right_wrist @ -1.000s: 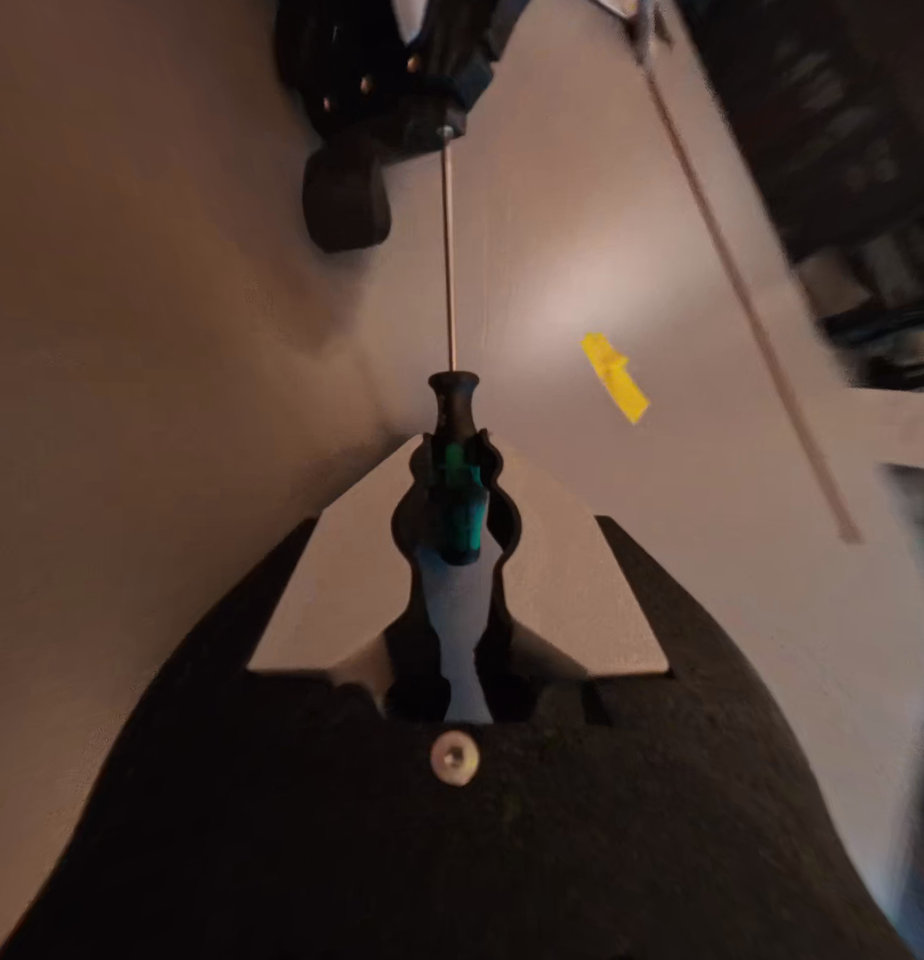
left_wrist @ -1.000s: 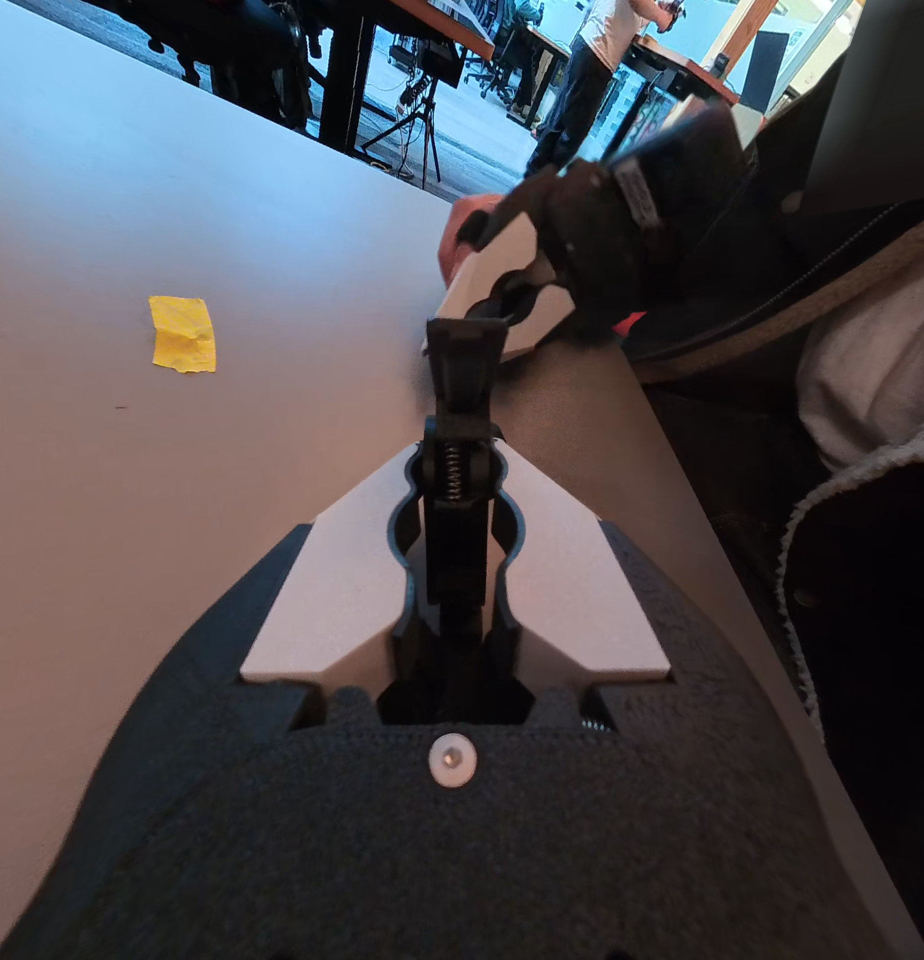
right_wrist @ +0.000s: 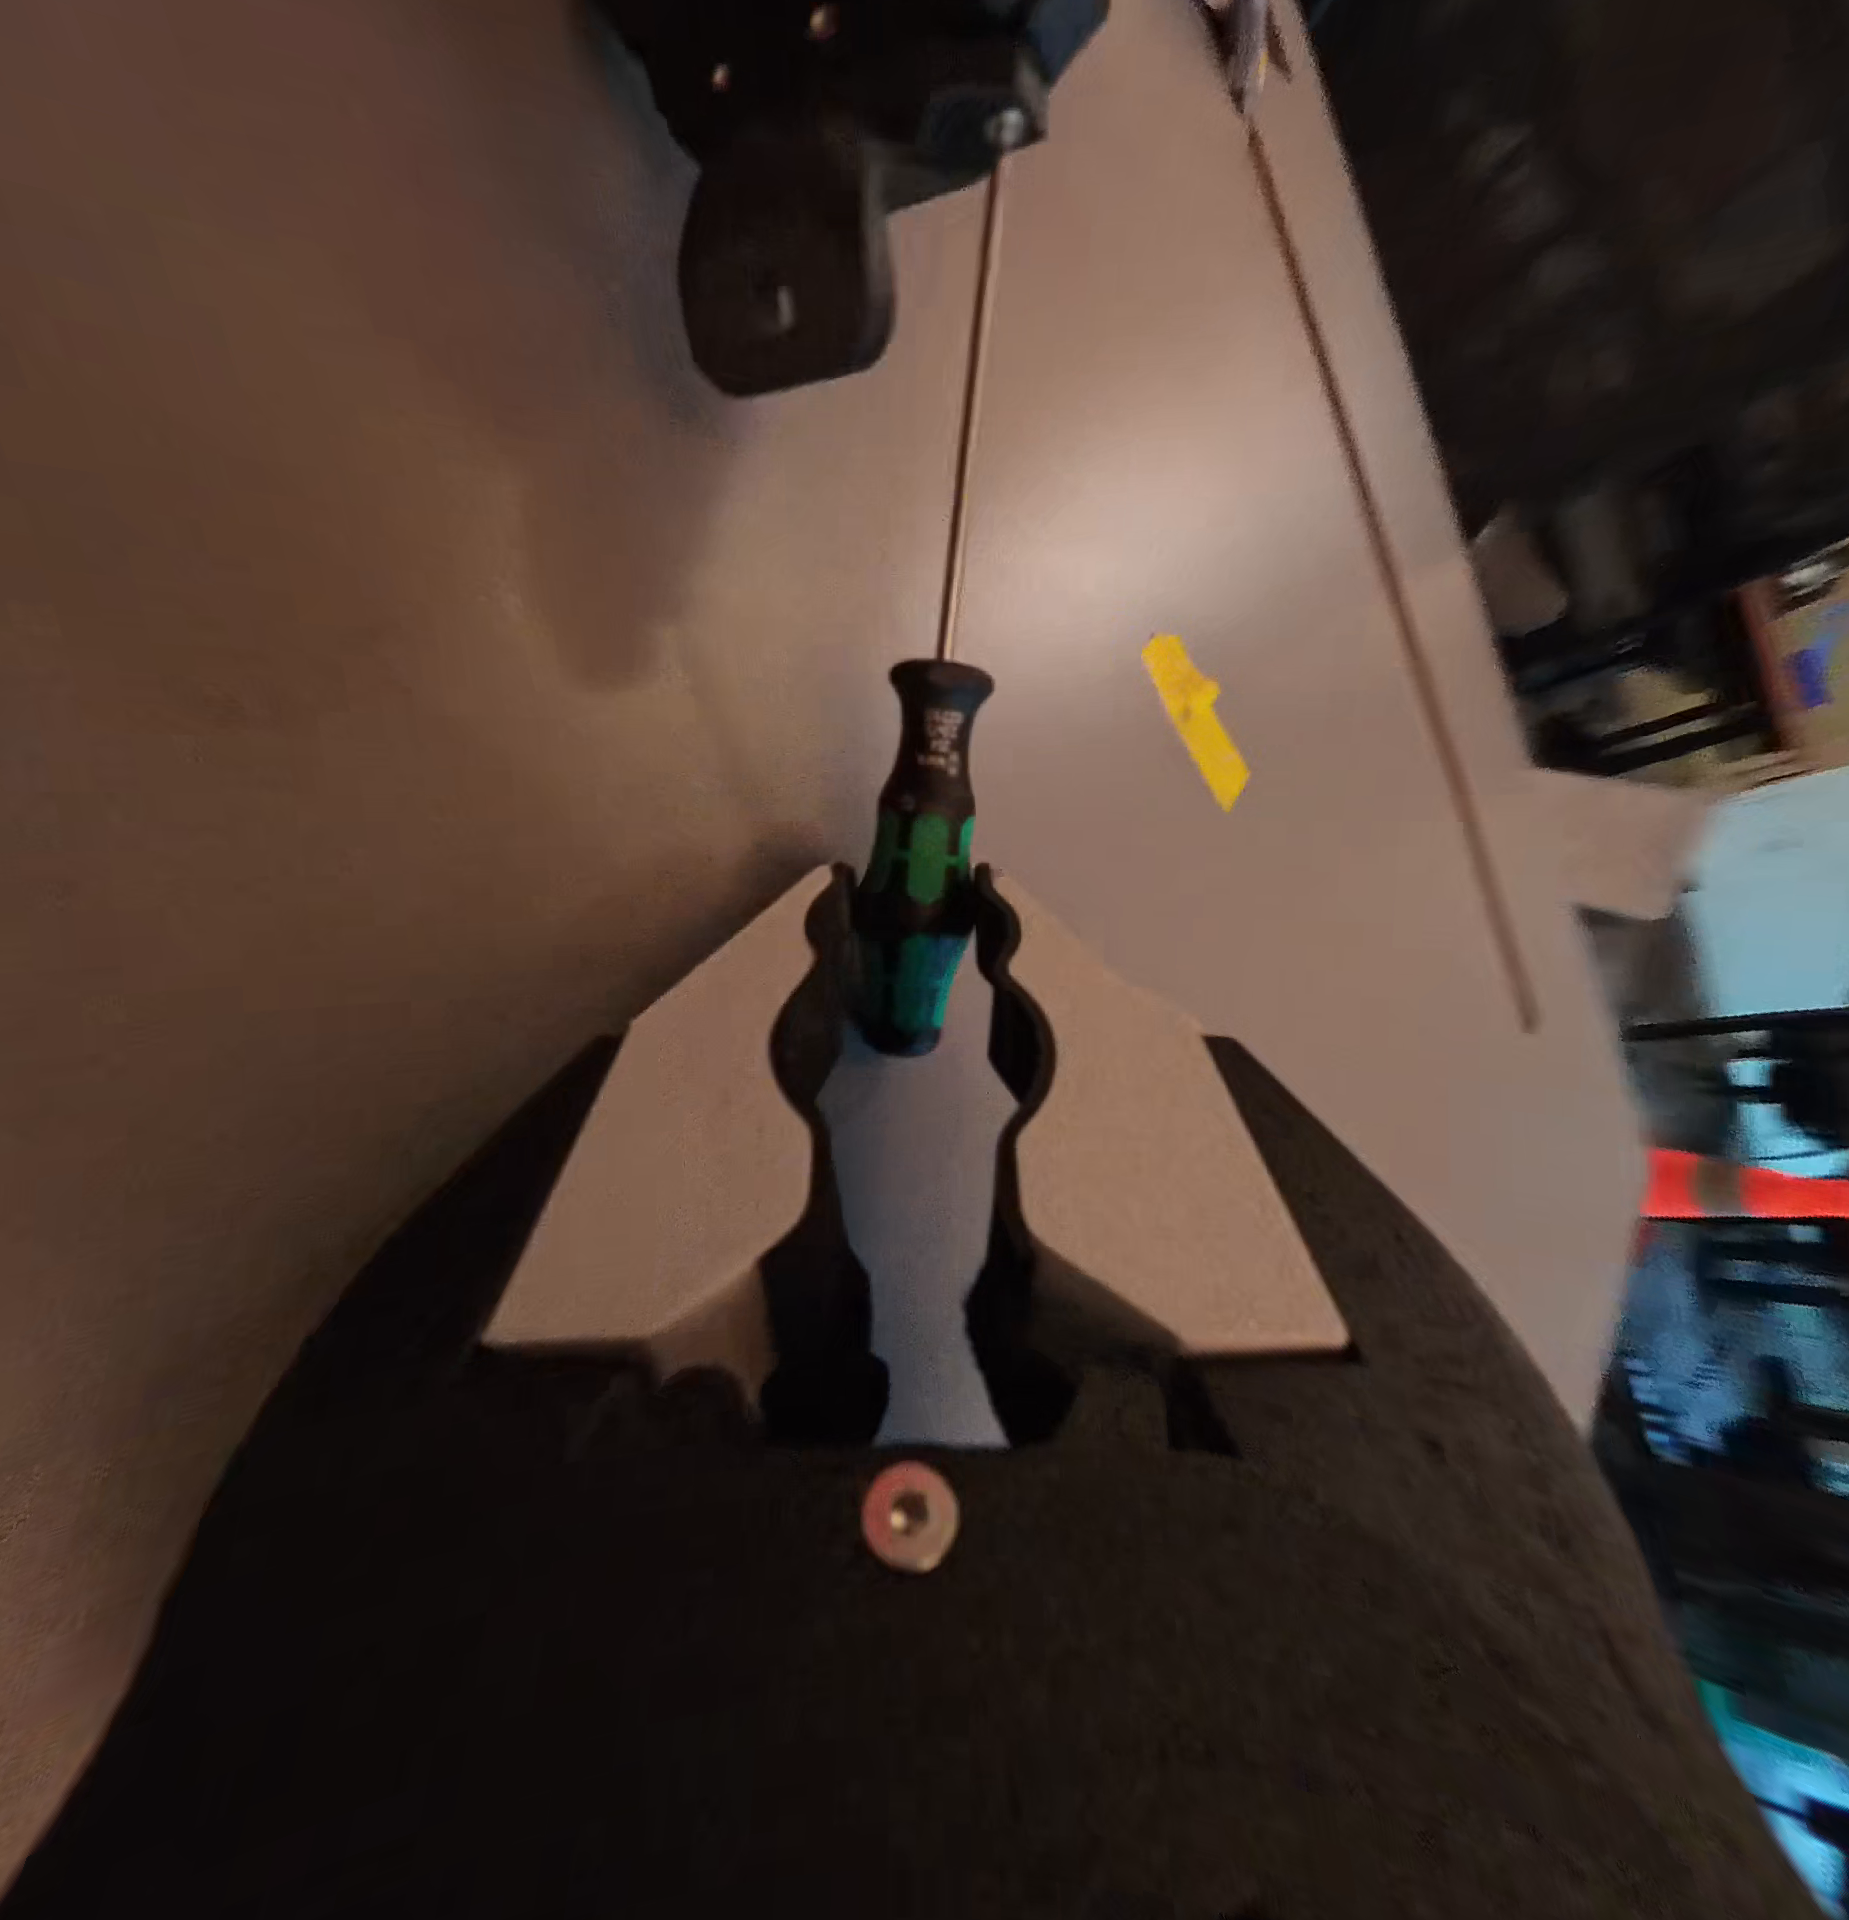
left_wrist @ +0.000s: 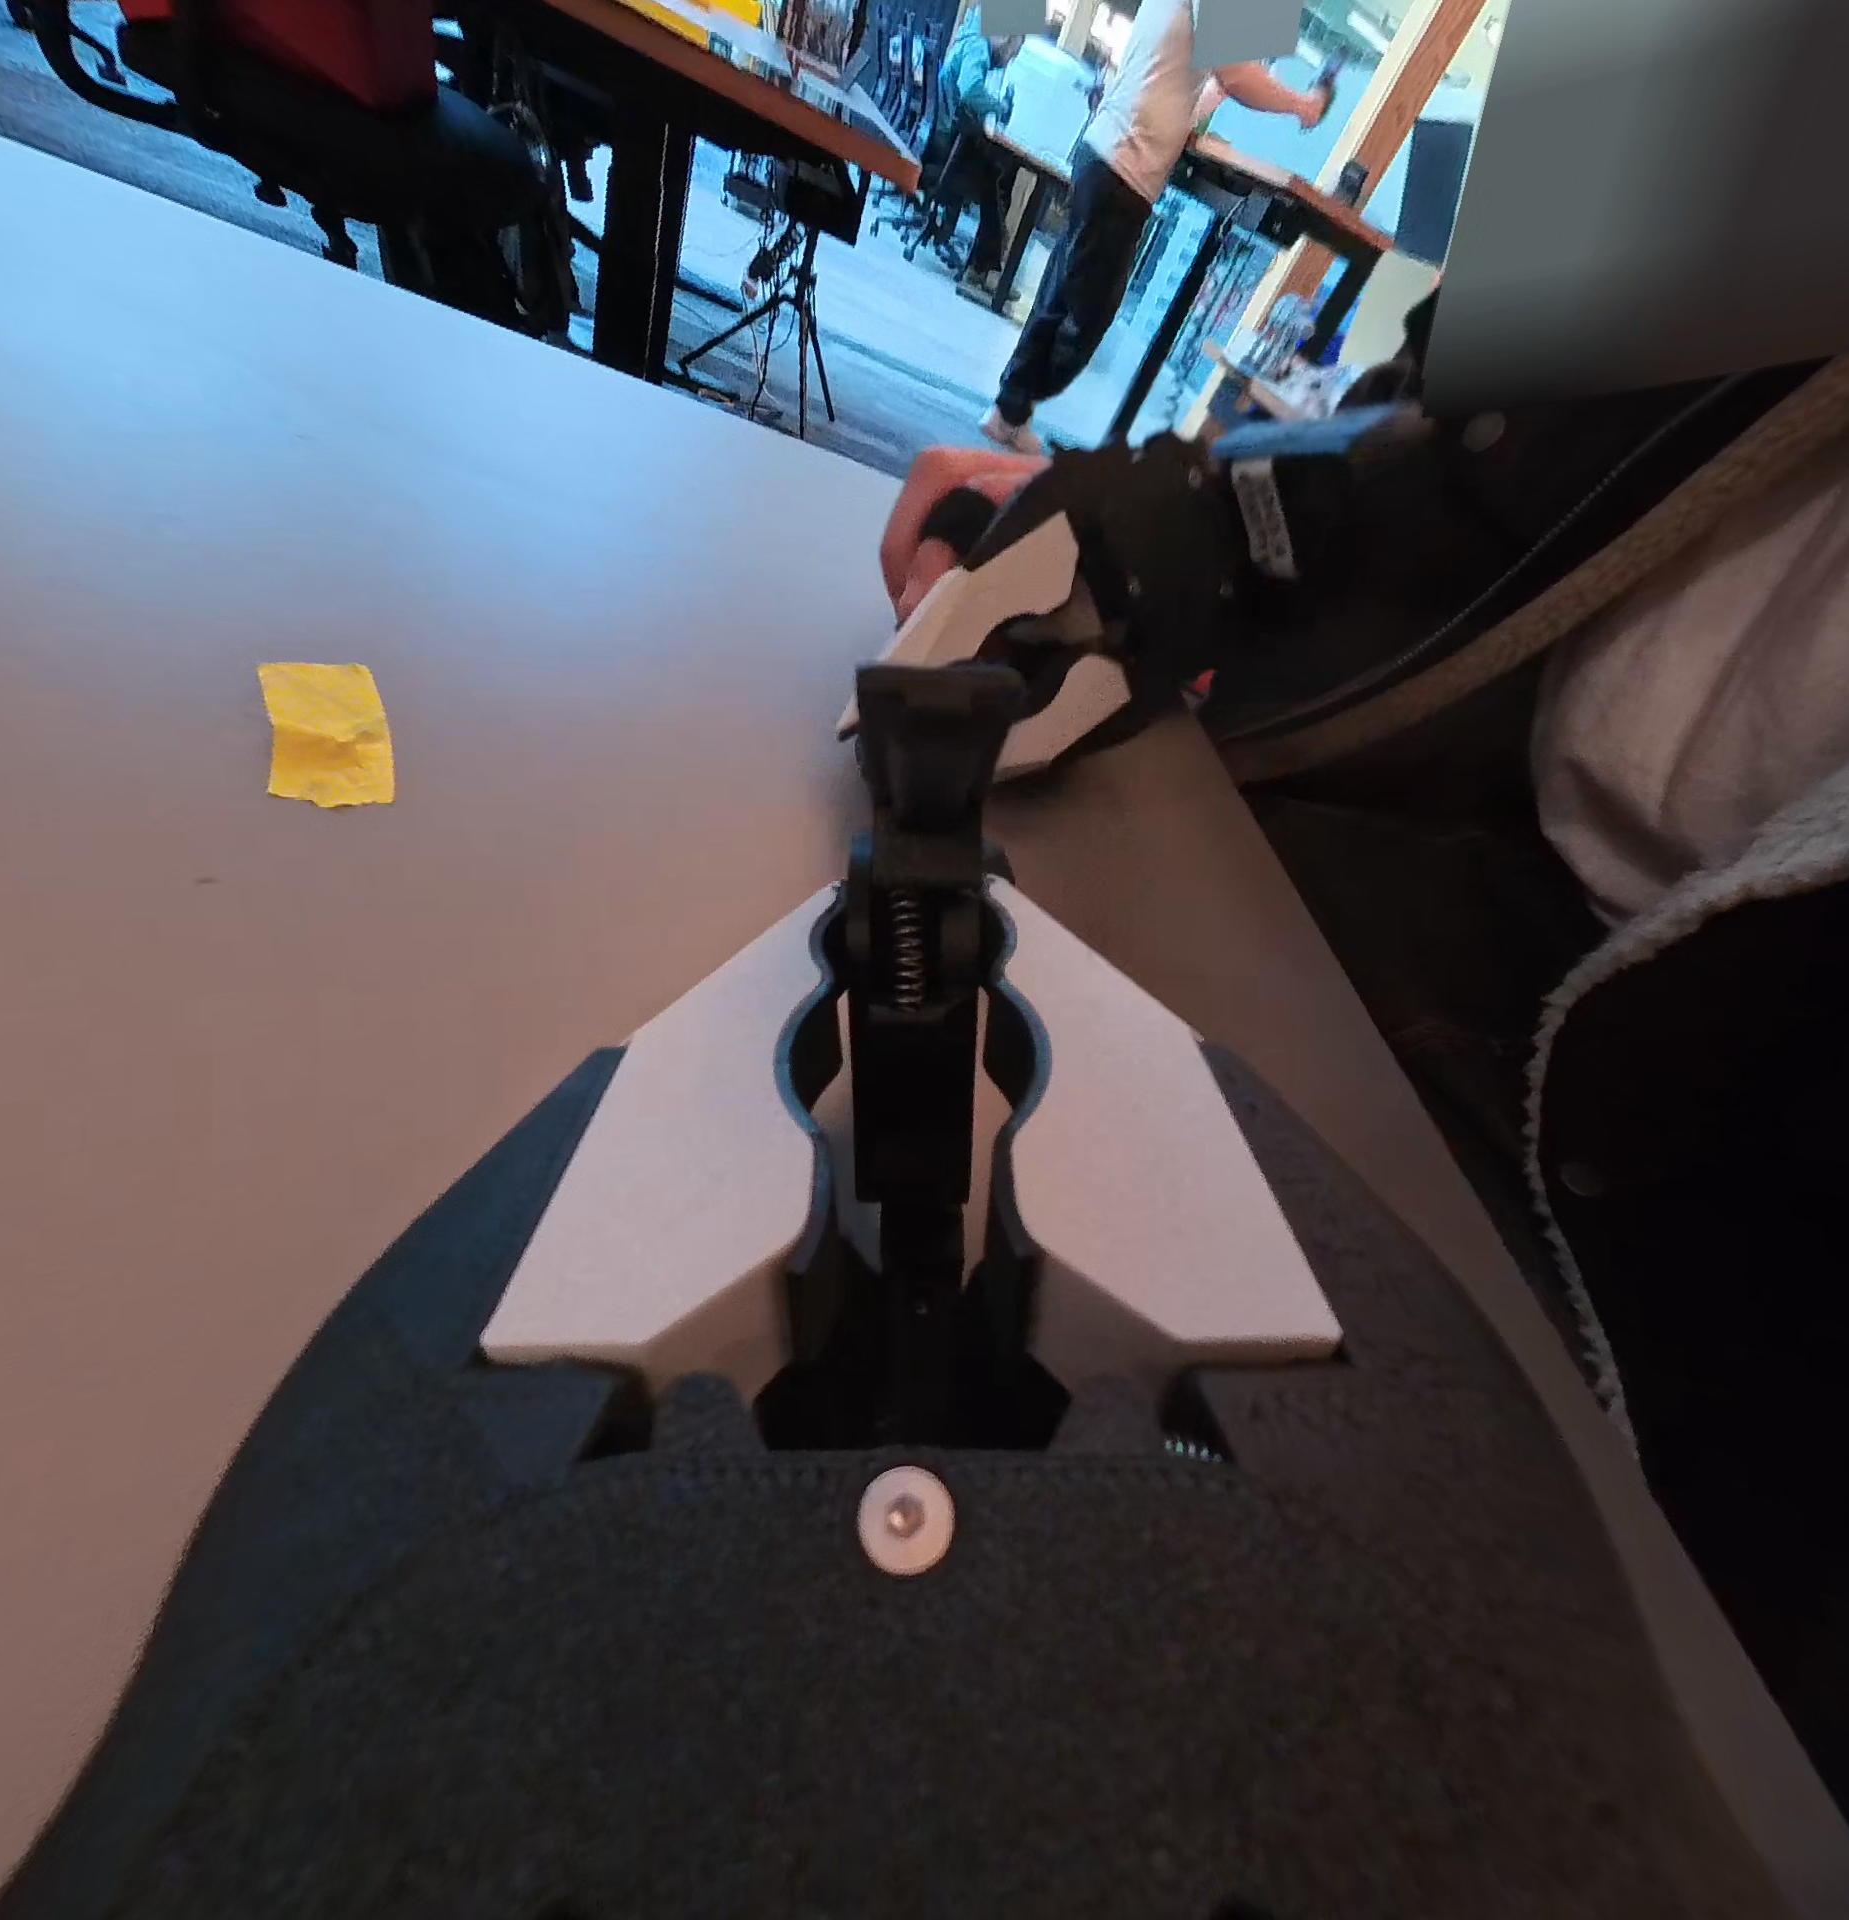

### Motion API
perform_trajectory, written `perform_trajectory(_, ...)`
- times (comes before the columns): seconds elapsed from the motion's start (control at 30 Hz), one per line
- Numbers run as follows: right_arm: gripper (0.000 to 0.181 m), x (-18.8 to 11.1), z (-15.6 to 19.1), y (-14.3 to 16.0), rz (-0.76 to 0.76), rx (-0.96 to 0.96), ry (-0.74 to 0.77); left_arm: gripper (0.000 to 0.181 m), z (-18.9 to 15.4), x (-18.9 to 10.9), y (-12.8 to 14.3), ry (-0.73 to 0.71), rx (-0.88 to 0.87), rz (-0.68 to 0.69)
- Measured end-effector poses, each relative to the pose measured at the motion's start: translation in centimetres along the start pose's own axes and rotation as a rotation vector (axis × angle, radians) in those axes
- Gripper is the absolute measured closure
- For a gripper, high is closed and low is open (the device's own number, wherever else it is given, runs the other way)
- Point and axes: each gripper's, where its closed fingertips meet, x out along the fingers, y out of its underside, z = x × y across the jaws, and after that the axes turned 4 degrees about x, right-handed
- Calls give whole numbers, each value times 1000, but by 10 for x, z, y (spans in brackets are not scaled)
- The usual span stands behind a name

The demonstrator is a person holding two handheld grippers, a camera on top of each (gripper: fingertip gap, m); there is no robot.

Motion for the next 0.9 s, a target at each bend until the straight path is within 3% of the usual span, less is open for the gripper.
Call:
perform_trajectory(0.07,160,2,-1,-1,14,-11,-17,160,1,-2,0,-1,-11,-6)
perform_trajectory(0.13,160,4,-1,-1,15,88,-128,160,1,-3,1,-4,-8,4)
perform_trajectory(0.2,160,4,4,-2,10,269,-352,160,-1,-3,-1,3,-2,-5)
perform_trajectory(0.3,160,-9,22,-9,37,661,-878,160,-1,-2,-1,-10,24,3)
perform_trajectory(0.4,160,-19,28,-11,95,774,-1176,160,-5,1,4,-2,53,30)
perform_trajectory(0.47,160,-21,29,-12,136,786,-1264,160,-8,1,-1,12,66,4)
perform_trajectory(0.6,160,-12,28,-15,88,745,-1163,160,-4,-1,1,-4,59,14)
perform_trajectory(0.63,160,-8,25,-16,48,747,-1084,160,-4,0,4,-5,56,33)
perform_trajectory(0.7,140,-5,18,-16,-18,682,-925,160,-3,3,9,-10,60,69)
perform_trajectory(0.8,122,-3,16,-7,-15,543,-686,160,-4,4,8,-6,57,69)
perform_trajectory(0.9,124,-7,12,3,-12,407,-448,160,-4,3,7,-2,51,58)
